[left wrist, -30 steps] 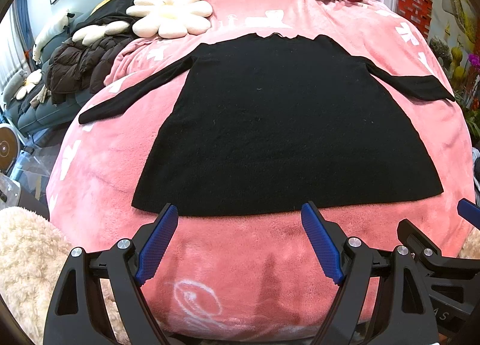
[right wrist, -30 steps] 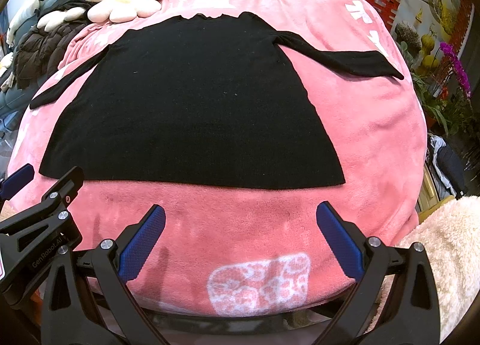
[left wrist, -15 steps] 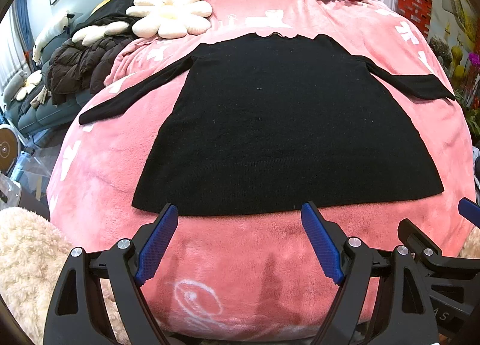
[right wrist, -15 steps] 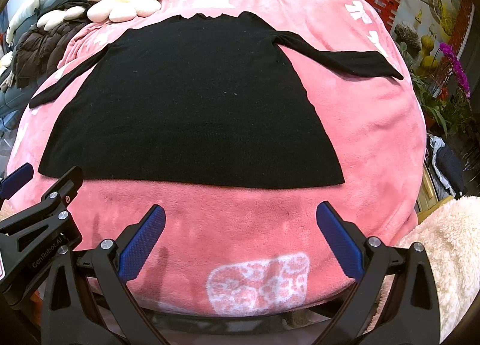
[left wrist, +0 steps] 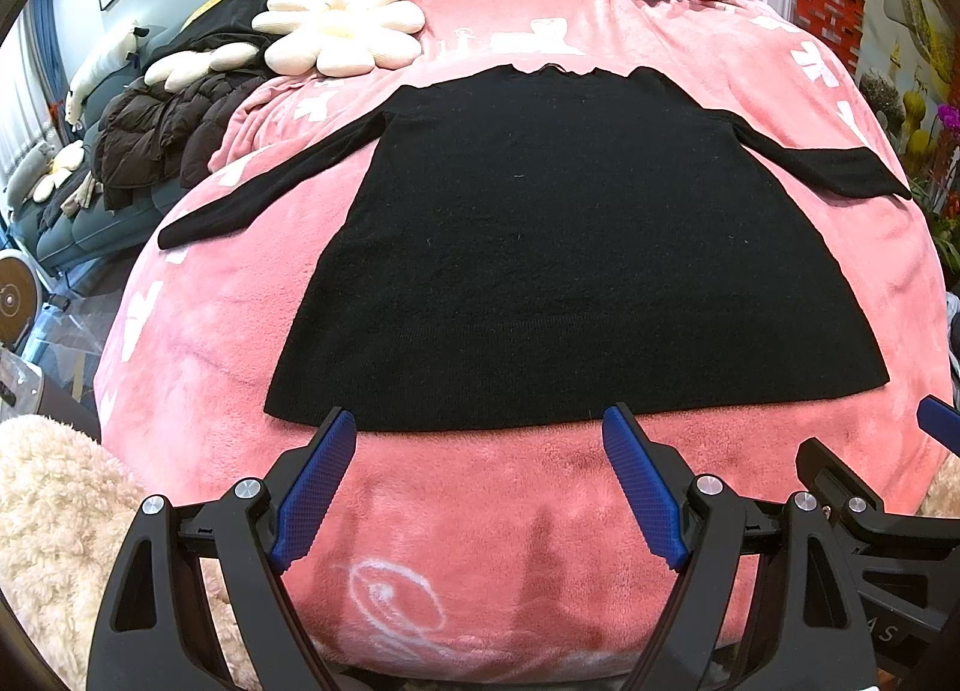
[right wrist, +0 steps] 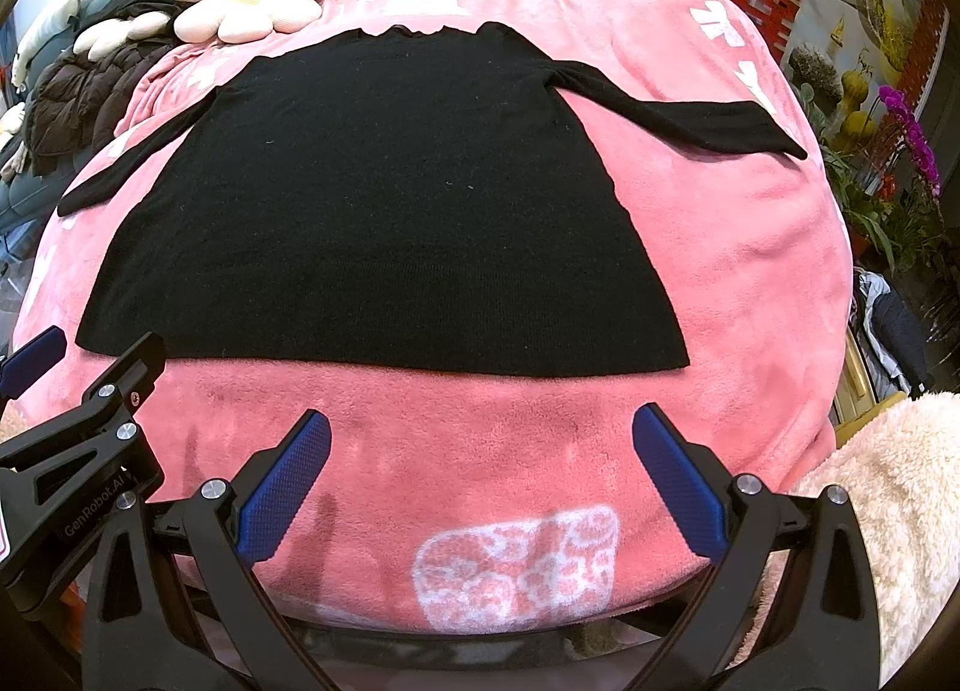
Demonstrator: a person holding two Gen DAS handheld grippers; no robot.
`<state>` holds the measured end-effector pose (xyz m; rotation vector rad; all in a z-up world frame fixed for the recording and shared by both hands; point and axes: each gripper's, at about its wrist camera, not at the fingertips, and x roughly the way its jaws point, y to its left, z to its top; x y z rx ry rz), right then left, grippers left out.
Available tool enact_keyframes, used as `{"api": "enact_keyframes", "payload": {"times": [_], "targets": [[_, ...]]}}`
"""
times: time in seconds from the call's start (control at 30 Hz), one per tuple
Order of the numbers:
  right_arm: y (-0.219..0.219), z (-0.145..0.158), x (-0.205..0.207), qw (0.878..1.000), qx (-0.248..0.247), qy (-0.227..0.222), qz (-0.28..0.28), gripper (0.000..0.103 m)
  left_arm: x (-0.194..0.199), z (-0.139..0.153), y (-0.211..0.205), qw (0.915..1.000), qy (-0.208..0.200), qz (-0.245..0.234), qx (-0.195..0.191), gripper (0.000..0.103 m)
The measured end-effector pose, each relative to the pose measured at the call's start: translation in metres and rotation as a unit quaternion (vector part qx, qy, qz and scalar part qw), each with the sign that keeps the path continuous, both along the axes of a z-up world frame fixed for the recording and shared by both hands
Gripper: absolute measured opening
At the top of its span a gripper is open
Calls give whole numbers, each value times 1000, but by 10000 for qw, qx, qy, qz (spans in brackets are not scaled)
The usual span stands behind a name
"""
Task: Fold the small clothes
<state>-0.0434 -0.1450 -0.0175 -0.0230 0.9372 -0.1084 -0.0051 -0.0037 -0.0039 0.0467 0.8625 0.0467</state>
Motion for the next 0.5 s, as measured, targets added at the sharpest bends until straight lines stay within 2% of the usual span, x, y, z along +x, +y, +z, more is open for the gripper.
{"api": "enact_keyframes", "payload": {"times": [0.5], "targets": [[0,0,0,10000,-8,2,-1,98,1,2,-1,10000,3,2,5,81]]}}
